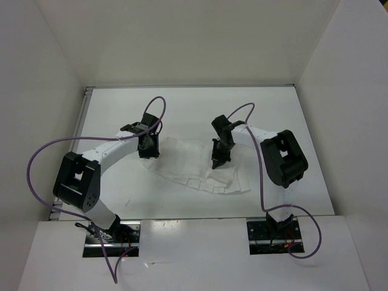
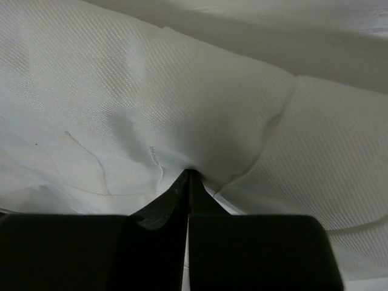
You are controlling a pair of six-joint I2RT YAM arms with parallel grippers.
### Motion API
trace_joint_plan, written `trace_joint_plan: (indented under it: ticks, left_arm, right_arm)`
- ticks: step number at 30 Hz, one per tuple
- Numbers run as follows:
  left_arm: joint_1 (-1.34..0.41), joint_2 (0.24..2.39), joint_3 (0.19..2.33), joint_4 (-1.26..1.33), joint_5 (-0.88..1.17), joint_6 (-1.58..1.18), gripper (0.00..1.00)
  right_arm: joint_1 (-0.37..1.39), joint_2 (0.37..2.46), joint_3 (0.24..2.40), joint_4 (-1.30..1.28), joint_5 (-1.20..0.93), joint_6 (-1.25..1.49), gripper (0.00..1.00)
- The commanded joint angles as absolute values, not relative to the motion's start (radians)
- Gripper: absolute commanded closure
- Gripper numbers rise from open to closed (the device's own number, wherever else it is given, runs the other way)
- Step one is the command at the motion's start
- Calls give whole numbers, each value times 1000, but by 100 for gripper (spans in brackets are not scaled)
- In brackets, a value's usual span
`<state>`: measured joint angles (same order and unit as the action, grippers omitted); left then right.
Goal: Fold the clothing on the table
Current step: Fold the skirt
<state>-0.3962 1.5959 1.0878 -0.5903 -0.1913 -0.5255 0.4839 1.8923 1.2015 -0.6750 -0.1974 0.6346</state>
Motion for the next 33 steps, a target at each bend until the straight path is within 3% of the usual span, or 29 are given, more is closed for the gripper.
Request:
trace_joint_plan:
  ticks: [1,4,9,14,23,33]
  left_arm:
    - [-399,1608,1086,-548,-126,-535,58]
    - [-399,1608,1060,-523,-78,-557,58]
    - [-399,1589,1013,-497,-60,-577,58]
    - [-432,1589,1069,-534,-260,-574,58]
    - [-451,1721,1247,-598,-492,-302,58]
    - [-497,1631,1171,-433,-255,-172,57]
  right_arm:
    - [486,1953,1181,-633,-88,592,98]
    - [466,2022,1209,-666,16,557,97]
    - [434,2069,1268,-667,11,503,96]
    - [434,2106,1382,-751,139,468,93]
    - [402,2164,1574,-833,337,334,92]
    - [403,2102,1618,-742,233,252,91]
